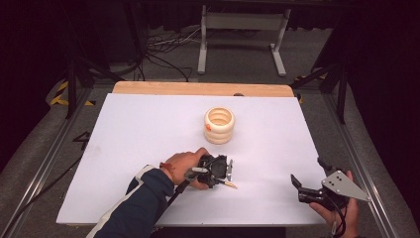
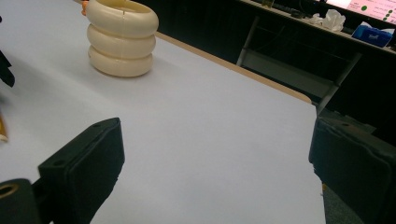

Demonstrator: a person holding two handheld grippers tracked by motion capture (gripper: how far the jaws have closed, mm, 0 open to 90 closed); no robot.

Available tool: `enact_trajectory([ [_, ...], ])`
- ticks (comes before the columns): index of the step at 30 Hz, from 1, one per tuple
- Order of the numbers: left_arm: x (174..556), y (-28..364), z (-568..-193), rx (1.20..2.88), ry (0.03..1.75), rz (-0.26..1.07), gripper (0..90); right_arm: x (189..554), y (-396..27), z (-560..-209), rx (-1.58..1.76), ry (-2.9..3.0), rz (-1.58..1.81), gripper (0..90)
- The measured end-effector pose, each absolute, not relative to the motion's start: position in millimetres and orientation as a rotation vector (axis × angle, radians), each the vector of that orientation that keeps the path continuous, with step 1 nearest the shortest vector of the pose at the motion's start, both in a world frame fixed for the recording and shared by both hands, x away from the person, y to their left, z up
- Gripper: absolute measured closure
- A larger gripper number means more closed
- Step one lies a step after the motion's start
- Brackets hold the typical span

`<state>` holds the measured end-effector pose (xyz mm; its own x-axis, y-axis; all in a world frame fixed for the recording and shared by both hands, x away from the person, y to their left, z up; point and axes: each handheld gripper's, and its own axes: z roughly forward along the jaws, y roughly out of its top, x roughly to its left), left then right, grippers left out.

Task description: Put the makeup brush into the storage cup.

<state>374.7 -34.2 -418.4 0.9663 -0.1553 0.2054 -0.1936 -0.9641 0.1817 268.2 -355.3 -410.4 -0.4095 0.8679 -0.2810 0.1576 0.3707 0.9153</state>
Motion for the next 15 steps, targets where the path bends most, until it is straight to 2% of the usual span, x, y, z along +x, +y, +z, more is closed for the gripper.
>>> enact_trajectory([
  [5,374.9,-42.4,-420.7,2.955,-0.276,0.255,66.1,268.4,-354.7,-410.6,0.895,1.814,1.086,4.1],
  [9,374.0,-44.1,-422.0,2.967,-0.284,0.201,81.7,268.2,-354.2,-410.6,0.899,1.818,1.083,4.4],
  [14,374.5,-40.2,-421.8,2.949,-0.237,0.194,82.2,267.1,-352.0,-407.5,0.908,1.810,1.097,4.4],
  [15,373.9,-37.7,-421.9,2.933,-0.211,0.255,82.2,266.9,-351.5,-407.7,0.904,1.811,1.089,4.4],
])
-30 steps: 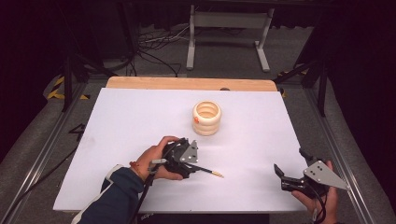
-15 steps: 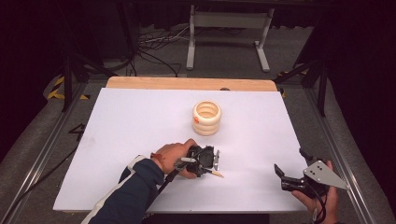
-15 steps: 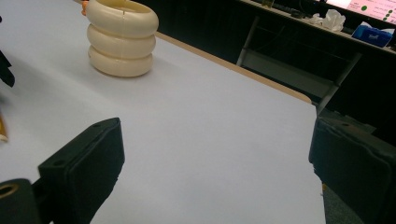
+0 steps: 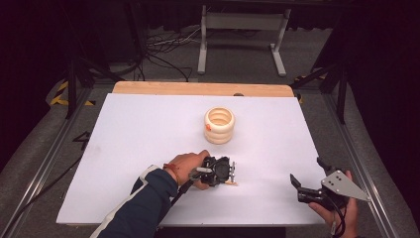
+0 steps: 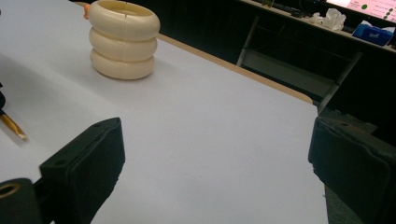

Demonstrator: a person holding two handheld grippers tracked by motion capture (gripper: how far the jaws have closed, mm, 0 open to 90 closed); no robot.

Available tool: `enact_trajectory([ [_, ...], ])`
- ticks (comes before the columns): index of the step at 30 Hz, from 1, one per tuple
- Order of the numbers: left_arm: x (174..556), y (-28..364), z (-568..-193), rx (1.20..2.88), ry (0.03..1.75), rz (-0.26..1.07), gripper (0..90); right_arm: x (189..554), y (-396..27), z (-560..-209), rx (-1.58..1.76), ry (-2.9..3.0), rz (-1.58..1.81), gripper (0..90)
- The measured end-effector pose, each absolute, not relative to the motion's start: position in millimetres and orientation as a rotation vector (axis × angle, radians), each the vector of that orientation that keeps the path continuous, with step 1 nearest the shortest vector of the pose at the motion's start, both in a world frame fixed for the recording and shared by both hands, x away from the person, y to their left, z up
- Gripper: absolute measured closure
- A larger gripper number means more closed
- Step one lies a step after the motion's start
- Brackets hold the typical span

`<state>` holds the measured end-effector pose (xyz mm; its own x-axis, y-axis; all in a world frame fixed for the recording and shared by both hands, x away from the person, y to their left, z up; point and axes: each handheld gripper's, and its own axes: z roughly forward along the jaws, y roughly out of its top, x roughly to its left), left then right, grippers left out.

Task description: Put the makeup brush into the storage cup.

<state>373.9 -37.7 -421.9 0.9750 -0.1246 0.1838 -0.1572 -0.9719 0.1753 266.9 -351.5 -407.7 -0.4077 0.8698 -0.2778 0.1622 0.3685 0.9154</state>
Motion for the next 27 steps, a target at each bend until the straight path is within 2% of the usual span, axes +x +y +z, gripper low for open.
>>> enact_trajectory([
  [9,374.6,-23.3,-406.6,2.781,-0.145,0.325,82.3,268.0,-352.7,-408.6,0.928,1.813,1.080,4.4],
  [15,375.1,-8.1,-396.7,2.695,-0.087,0.310,82.4,268.2,-353.2,-408.5,0.933,1.810,1.073,4.4],
  [27,376.1,19.7,-381.8,2.511,0.032,0.376,82.4,268.2,-353.3,-408.6,0.933,1.808,1.070,4.4],
])
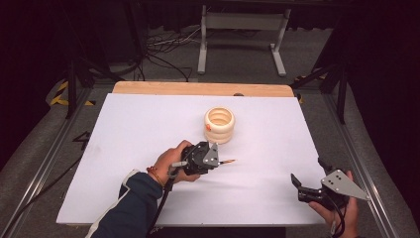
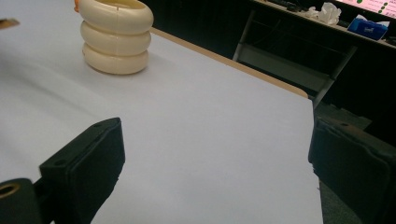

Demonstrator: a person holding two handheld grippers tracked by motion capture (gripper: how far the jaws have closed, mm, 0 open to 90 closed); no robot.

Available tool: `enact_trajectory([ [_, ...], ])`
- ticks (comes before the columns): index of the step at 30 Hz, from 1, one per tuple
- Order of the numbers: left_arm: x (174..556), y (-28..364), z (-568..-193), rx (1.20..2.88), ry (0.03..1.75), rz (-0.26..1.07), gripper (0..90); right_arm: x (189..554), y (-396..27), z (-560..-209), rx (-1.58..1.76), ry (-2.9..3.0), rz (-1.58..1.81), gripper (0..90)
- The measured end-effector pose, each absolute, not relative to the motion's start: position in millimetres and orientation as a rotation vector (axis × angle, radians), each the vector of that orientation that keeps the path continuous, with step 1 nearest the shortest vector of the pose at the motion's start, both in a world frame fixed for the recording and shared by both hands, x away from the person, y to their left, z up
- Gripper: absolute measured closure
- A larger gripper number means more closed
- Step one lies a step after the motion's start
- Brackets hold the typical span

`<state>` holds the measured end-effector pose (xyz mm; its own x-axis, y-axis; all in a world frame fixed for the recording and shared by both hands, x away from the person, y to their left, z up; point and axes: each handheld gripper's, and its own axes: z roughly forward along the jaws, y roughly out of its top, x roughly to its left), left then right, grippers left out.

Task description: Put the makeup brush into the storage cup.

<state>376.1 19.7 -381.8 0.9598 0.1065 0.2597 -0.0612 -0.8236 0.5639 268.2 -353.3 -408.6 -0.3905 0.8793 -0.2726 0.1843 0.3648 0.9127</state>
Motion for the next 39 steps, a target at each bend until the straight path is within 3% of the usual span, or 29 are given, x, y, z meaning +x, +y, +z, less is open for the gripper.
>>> enact_trajectory([
  [14,382.1,51.1,-365.9,2.191,0.224,0.403,82.4,268.1,-353.1,-408.4,0.933,1.807,1.074,4.4],
  [39,392.1,65.5,-353.0,1.900,0.354,0.398,82.4,268.2,-354.0,-408.2,0.935,1.803,1.072,4.4],
])
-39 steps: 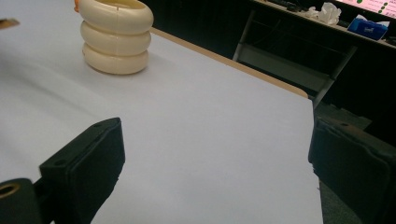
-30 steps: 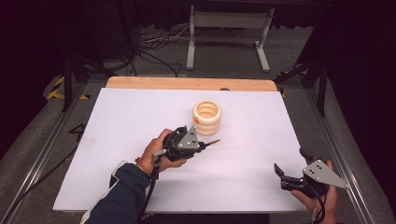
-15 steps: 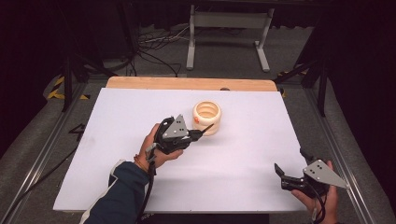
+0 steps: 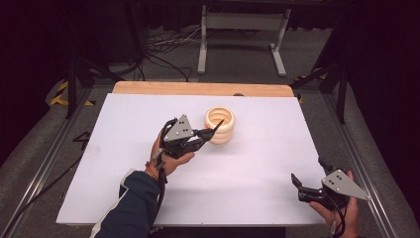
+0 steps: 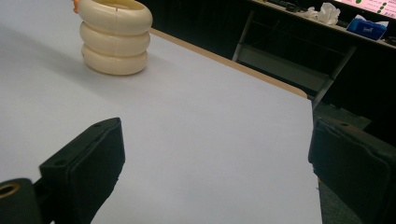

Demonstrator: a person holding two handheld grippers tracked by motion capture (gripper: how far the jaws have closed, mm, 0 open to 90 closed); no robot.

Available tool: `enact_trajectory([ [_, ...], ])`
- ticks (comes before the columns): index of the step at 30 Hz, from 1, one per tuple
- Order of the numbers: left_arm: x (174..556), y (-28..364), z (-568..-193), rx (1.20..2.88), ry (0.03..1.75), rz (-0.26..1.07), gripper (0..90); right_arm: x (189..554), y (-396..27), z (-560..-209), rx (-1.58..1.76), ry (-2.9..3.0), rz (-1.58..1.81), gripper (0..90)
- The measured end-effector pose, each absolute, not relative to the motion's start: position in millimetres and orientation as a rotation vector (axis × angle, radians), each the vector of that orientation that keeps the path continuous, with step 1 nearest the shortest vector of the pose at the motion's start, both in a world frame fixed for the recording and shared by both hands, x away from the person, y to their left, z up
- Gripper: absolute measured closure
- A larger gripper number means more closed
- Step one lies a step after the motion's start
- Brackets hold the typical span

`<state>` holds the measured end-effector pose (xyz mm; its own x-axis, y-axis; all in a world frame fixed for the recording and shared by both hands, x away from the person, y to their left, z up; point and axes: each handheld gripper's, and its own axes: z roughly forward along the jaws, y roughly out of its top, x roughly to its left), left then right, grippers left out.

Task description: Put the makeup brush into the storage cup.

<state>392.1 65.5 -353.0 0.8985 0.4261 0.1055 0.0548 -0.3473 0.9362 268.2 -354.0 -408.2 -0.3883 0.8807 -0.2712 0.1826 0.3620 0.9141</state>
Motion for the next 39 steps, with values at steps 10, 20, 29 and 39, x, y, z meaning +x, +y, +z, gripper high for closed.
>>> enact_trajectory([
  [10,399.6,65.5,-342.1,1.826,0.369,0.404,82.4,268.1,-353.9,-408.2,0.932,1.804,1.073,4.4],
  [20,408.5,62.3,-332.2,1.776,0.378,0.405,82.4,268.1,-354.3,-408.1,0.931,1.802,1.075,4.4],
  [29,418.1,58.3,-326.4,1.743,0.390,0.398,82.4,267.8,-354.7,-407.7,0.934,1.801,1.075,4.4],
  [39,435.0,50.2,-321.4,1.708,0.388,0.393,82.4,267.6,-354.4,-407.9,0.933,1.802,1.079,4.4],
])
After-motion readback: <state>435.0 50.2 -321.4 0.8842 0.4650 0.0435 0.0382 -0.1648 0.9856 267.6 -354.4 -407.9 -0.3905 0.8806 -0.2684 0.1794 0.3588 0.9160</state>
